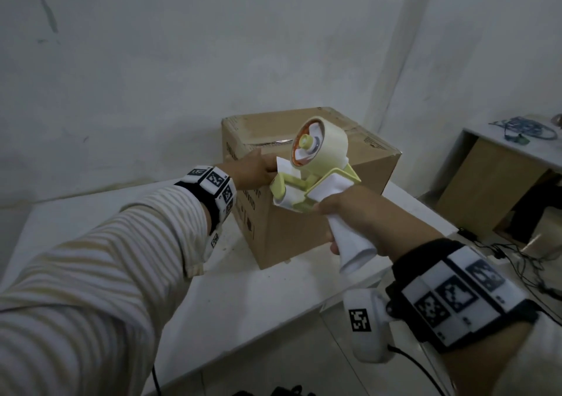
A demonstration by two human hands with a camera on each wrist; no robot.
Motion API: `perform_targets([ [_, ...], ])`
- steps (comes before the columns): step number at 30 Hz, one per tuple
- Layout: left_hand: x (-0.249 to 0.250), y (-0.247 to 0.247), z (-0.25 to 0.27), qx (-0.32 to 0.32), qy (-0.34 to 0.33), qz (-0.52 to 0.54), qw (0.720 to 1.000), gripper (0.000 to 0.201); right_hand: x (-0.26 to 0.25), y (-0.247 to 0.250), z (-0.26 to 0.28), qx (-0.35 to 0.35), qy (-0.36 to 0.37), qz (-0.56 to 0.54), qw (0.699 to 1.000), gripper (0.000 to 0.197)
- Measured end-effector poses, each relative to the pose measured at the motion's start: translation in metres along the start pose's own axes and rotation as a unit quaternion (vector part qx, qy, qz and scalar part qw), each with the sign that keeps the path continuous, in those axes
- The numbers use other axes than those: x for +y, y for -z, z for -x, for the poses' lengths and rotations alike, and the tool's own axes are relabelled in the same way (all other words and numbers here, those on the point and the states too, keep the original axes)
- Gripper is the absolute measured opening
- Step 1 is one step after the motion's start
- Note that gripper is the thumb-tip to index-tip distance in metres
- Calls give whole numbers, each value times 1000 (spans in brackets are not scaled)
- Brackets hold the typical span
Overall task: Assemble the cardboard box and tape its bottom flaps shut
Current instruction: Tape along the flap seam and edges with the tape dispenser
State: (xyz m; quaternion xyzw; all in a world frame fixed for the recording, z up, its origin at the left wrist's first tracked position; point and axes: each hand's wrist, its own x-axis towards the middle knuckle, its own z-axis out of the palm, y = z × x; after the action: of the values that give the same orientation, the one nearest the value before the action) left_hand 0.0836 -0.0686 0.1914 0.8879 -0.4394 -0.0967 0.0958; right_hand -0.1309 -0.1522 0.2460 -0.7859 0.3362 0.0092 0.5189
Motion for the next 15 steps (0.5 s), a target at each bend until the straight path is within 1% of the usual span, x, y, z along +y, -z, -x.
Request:
perform_targets([
  [1,-15,-9,-17,-10,-5,-2,1000,60,0,3,1,1,4,5,1000,22],
  [2,-27,-16,-33,-19,0,-9,1000,68,-1,4,3,3,10,6,1000,19],
  [3,-26,-16,-36,-24,6,-17,1000,68,-3,5,4,3,21,5,1000,17],
  [4,-19,-11,-31,-25,17,-28,999,62,-4,7,5,8,35,11,999,16],
  [6,6,2,0,-10,32,-33,999,52,-10,9,9,21,65,32,997,15],
  [8,14,2,7,20,65,-12,998,58,-20,9,13,33,106,26,994,14],
  [9,17,1,14,39,68,17,997,63,-26,8,14,42,132,28,990,14],
  [10,16,-2,18,62,45,31,997,65,-32,5,16,52,160,38,985,15],
  [12,8,-14,21,95,-20,68,993,63,-43,-5,17,62,212,51,974,20],
  [13,2,-20,21,109,-29,94,989,60,-47,-13,15,57,230,44,971,21],
  [14,-4,-24,21,120,-23,130,984,59,-52,-23,12,47,239,37,969,22],
  [15,-13,-30,22,129,-22,154,979,63,-55,-34,7,33,246,32,968,22],
])
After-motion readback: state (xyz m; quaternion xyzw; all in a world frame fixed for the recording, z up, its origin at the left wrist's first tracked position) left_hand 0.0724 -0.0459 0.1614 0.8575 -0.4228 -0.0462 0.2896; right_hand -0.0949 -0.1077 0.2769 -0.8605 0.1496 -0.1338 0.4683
